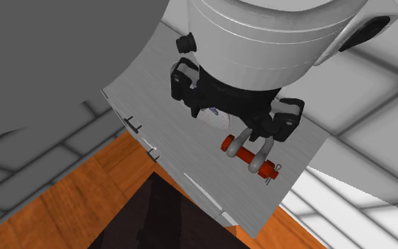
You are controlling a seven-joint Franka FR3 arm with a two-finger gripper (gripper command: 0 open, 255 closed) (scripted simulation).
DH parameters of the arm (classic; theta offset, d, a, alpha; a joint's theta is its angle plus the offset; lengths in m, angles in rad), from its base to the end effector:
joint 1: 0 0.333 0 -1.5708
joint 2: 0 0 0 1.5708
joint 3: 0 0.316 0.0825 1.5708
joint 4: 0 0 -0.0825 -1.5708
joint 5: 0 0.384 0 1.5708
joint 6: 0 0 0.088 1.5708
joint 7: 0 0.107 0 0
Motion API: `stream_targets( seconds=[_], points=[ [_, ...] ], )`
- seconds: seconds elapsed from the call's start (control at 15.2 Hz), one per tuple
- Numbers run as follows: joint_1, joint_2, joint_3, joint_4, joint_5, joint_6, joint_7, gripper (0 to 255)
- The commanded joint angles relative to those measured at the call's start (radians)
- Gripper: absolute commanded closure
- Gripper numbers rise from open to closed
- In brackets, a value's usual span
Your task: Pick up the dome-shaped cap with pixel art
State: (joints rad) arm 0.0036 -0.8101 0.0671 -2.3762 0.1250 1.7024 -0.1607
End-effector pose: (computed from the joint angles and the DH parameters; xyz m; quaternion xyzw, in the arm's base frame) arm 0.3120 0.0404 0.6004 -0.9917 -0.1024 -0.0695 0.0343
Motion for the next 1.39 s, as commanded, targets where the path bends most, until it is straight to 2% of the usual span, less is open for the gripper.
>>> stream_targets(
  seconds=[0.0, 0.46, 0.92, 1.12, 1.32],
  points=[
    [0.000, 0.000, 0.000, 0.000, 0.000, 0.000, 0.000, 0],
    [0.091, 0.312, 0.036, 0.141, -0.091, 0.096, -0.255, 0],
    [0.165, 0.582, 0.106, 0.283, -0.205, 0.155, -0.465, 0],
    [0.194, 0.684, 0.142, 0.334, -0.264, 0.175, -0.543, 0],
    [0.198, 0.701, 0.146, 0.319, -0.274, 0.204, -0.548, 0]
  ],
)
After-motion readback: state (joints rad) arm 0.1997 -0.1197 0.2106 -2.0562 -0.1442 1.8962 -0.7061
